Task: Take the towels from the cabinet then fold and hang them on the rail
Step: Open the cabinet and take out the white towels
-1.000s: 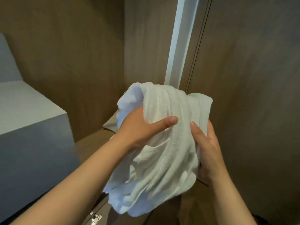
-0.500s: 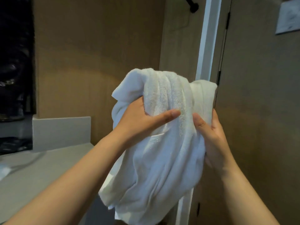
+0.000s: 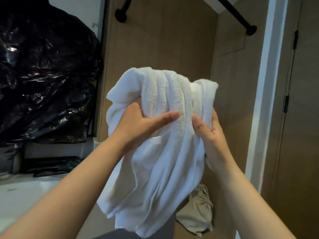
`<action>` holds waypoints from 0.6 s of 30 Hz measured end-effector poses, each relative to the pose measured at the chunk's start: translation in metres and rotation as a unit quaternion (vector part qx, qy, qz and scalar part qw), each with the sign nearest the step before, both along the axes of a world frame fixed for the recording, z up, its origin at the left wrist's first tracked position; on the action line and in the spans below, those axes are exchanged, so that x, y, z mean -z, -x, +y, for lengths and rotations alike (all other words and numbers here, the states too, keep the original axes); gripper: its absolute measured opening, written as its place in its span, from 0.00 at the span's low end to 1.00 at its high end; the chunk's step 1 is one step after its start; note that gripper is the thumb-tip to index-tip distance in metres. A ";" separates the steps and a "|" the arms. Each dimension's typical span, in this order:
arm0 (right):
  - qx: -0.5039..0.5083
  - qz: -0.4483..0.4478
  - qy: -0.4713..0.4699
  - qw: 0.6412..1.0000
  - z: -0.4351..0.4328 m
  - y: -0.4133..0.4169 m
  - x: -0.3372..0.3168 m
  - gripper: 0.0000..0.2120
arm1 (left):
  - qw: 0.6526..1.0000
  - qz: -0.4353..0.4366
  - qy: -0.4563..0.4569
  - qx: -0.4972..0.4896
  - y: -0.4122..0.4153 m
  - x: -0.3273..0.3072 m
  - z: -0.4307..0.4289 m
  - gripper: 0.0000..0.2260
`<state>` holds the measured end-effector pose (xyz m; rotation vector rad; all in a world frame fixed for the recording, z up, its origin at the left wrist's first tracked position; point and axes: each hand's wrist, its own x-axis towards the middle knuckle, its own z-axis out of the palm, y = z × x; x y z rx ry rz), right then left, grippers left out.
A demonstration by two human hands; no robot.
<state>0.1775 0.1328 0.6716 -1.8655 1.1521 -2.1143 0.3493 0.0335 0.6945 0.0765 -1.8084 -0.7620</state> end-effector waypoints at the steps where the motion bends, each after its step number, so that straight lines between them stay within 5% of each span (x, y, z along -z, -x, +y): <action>1: -0.004 0.008 -0.004 1.000 -0.012 -0.004 0.000 0.30 | 1.000 0.006 -0.007 -0.008 -0.005 0.001 -0.008 0.23; 8: -0.038 0.042 -0.080 0.995 -0.106 -0.023 0.016 0.28 | 0.993 0.033 -0.088 -0.074 -0.025 0.032 -0.091 0.24; 14: -0.043 -0.002 -0.302 0.952 -0.171 -0.016 0.113 0.29 | 0.949 -0.167 -0.260 -0.067 -0.017 0.137 -0.153 0.27; 18: -0.043 -0.106 -0.362 0.925 -0.169 -0.006 0.154 0.20 | 0.934 -0.193 -0.290 -0.079 -0.010 0.165 -0.163 0.31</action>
